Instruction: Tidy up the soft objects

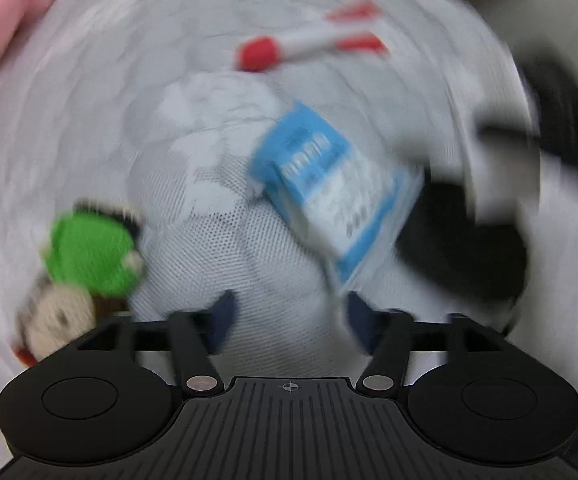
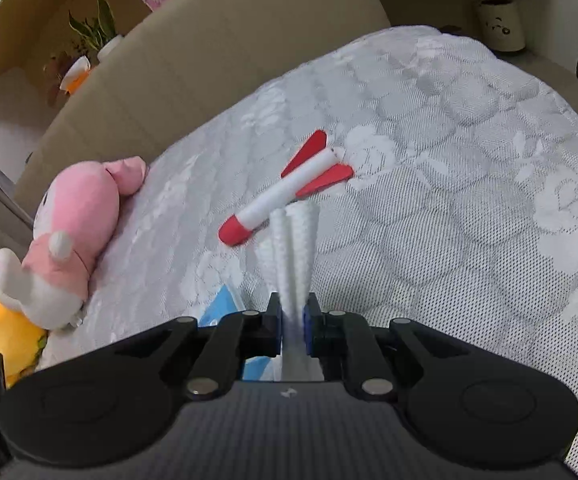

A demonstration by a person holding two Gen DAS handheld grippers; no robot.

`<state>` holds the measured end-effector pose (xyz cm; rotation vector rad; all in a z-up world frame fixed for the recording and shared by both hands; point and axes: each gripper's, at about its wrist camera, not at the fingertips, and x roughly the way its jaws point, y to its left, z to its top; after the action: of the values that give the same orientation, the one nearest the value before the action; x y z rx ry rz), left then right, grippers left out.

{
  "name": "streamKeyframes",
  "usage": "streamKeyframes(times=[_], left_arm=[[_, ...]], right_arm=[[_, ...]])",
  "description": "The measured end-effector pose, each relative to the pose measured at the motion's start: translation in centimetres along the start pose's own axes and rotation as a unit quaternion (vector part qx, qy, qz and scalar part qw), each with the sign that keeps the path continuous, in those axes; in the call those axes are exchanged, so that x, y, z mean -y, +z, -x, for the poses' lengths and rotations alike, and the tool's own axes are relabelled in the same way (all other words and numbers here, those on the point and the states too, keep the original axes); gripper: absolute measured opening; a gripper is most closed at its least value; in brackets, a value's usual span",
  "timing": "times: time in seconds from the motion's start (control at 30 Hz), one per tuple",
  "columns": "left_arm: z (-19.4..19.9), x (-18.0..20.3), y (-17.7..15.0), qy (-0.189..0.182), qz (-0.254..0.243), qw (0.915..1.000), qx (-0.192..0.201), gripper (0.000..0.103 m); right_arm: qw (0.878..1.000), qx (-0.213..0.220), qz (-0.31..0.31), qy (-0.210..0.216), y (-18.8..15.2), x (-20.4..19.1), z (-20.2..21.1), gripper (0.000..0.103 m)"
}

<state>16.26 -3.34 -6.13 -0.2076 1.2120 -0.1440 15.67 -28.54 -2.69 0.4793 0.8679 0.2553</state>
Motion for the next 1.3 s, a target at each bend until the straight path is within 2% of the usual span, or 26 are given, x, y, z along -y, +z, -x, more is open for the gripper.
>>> streamKeyframes(times=[0.07,0.13,0.2,0.27,0.3,0.33,0.43,0.5,0.57,0.63,0.67,0.7,0.77,0.83,0.9,0.97,1.07,1.17,1.2,1.3], left_arm=[[-0.5,-0.5,1.4,-0.027,0.112,0.9932,0.011,0.097],[-1.3,0.7,3.1,-0.033,0.137,0.9898,0.023,0.097],[-2.5,3.0,4.6,0.008,0.088,0.9952,0.042,0.098],[-3.8,5.3,4.9,0.066,0.013,0.9964,0.052,0.095],[-4.2,5.8,4.7,0.080,-0.018,0.9951,0.054,0.076],[-4.5,6.1,4.2,0.085,-0.044,0.9938,0.055,0.063],[-3.9,5.7,2.4,0.067,-0.133,0.9879,0.044,0.060],[-2.9,5.5,0.7,0.054,-0.222,0.9730,0.028,0.060],[-2.2,4.9,-1.5,0.051,-0.311,0.9491,0.000,0.062],[-1.9,4.1,-3.1,0.060,-0.358,0.9316,-0.016,0.068],[-1.8,3.5,-3.6,0.068,-0.368,0.9273,-0.018,0.078],[-1.5,3.1,-3.8,0.078,-0.364,0.9278,-0.016,0.086],[-0.3,2.1,-4.0,0.092,-0.322,0.9424,-0.005,0.093],[1.4,1.5,-4.9,0.094,-0.269,0.9585,0.002,0.094],[2.8,1.2,-6.3,0.099,-0.236,0.9667,0.000,0.098],[3.5,0.9,-7.6,0.099,-0.216,0.9714,-0.002,0.099],[2.4,0.2,-7.8,0.101,-0.206,0.9732,-0.010,0.099],[2.4,-0.6,-7.7,0.092,-0.186,0.9782,-0.010,0.099],[2.6,-0.9,-7.7,0.087,-0.180,0.9798,-0.009,0.099],[2.5,-1.2,-7.8,0.077,-0.173,0.9820,-0.008,0.099]], right_arm=[[1.000,0.003,0.007,-0.008,-0.1,-0.3,0.1,0.013],[1.000,0.006,0.013,-0.017,-0.1,-0.4,0.0,0.013],[1.000,0.003,0.017,-0.020,-0.1,-0.3,-0.1,0.013],[1.000,-0.003,0.016,-0.023,-0.2,0.0,-0.4,0.013],[1.000,-0.006,0.015,-0.025,-0.3,0.2,-0.6,0.013],[1.000,-0.010,0.011,-0.026,-0.3,0.5,-0.8,0.013],[1.000,-0.016,0.002,-0.017,-0.3,0.9,-1.1,0.013],[1.000,-0.017,0.006,-0.005,-0.4,0.6,-1.1,0.013],[1.000,-0.016,0.018,0.006,-0.6,-0.1,-0.9,0.013],[0.999,-0.026,0.018,0.024,-0.9,-0.6,-1.0,0.013],[0.999,-0.033,0.016,0.034,-1.1,-0.8,-1.1,0.013],[0.998,-0.044,0.014,0.046,-1.4,-1.1,-1.3,0.013],[0.994,-0.078,0.008,0.076,-2.3,-1.7,-1.9,0.013],[0.989,-0.108,0.009,0.104,-3.3,-2.6,-2.3,0.013],[0.984,-0.120,0.045,0.120,-4.3,-4.5,-2.5,0.013],[0.981,-0.135,0.070,0.123,-5.3,-5.8,-2.8,0.013],[0.976,-0.157,0.098,0.117,-6.8,-7.4,-3.6,0.013],[0.969,-0.180,0.127,0.111,-8.3,-9.0,-4.4,0.007],[0.969,-0.182,0.131,0.104,-8.6,-9.2,-4.5,0.008],[0.979,-0.164,0.112,0.043,-8.2,-8.2,-3.9,0.011]])
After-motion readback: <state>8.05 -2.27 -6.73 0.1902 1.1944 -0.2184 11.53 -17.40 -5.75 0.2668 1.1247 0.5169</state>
